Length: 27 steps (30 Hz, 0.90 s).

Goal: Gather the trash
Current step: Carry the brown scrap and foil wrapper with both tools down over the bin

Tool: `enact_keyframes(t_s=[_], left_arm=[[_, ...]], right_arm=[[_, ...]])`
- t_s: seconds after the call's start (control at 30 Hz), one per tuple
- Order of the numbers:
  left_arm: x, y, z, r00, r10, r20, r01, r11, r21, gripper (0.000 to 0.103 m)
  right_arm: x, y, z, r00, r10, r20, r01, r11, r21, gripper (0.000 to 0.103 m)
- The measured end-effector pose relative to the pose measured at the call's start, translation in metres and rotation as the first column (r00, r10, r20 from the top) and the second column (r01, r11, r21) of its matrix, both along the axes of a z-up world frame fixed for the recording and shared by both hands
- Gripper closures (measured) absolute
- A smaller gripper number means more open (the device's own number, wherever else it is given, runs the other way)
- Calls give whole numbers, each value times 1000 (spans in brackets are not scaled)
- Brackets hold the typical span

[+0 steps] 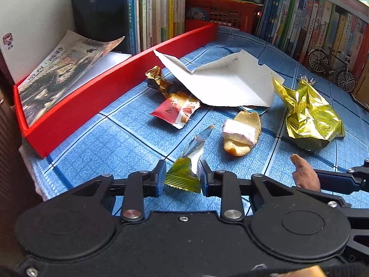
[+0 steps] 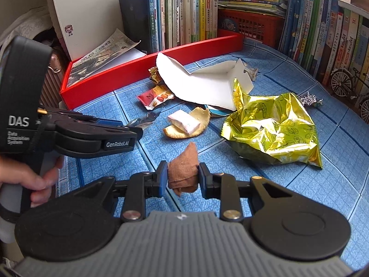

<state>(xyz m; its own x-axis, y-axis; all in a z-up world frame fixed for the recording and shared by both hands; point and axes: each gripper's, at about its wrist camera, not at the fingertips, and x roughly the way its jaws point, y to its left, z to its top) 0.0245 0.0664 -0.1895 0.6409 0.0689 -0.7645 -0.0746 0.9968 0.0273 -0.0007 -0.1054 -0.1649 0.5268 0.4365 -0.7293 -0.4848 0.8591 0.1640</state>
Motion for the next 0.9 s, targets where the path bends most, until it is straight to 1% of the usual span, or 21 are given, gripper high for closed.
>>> enact_keyframes(t_s=[0.33, 0.7, 0.9], left_arm=[[-21, 12, 14, 999, 38, -5, -38, 999, -1, 75], [-47, 29, 18, 997, 80, -9, -80, 997, -3, 75], [-64, 42, 18, 992, 123, -14, -123, 992, -11, 75]], right_arm=[[-7, 14, 3, 999, 32, 3, -32, 999, 5, 70], [-20, 31, 6, 998, 66, 10, -66, 998, 2, 70], [-29, 40, 7, 996, 88, 10, -88, 996, 1, 70]])
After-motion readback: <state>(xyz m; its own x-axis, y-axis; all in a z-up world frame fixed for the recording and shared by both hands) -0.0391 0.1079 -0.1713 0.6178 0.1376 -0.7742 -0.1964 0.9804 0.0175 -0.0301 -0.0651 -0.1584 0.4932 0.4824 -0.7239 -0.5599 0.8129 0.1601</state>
